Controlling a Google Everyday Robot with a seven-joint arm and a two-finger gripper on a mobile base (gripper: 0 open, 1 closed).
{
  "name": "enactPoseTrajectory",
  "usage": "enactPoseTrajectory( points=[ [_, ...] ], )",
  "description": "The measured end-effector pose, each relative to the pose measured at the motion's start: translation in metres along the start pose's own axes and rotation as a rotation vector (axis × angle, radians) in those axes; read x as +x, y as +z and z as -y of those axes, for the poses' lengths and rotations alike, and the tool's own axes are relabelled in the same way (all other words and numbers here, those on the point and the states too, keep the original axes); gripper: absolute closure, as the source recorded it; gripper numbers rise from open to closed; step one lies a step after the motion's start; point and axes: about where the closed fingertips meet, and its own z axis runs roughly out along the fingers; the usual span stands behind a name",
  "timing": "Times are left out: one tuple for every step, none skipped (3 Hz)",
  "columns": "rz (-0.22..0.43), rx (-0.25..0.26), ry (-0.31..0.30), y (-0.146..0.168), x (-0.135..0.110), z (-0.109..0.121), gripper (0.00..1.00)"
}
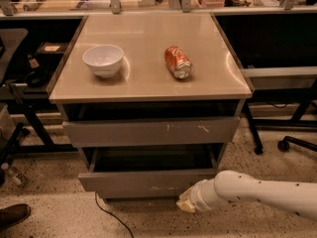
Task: Close middle drawer
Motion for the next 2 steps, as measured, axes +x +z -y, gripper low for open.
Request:
enactPoseTrajectory(
  points=[
    [0.006,-0.005,-0.003,0.005,-0.005,0.003,0.88],
    [0.018,0.017,-0.024,0.011,-0.02,0.012,1.0]
  ],
)
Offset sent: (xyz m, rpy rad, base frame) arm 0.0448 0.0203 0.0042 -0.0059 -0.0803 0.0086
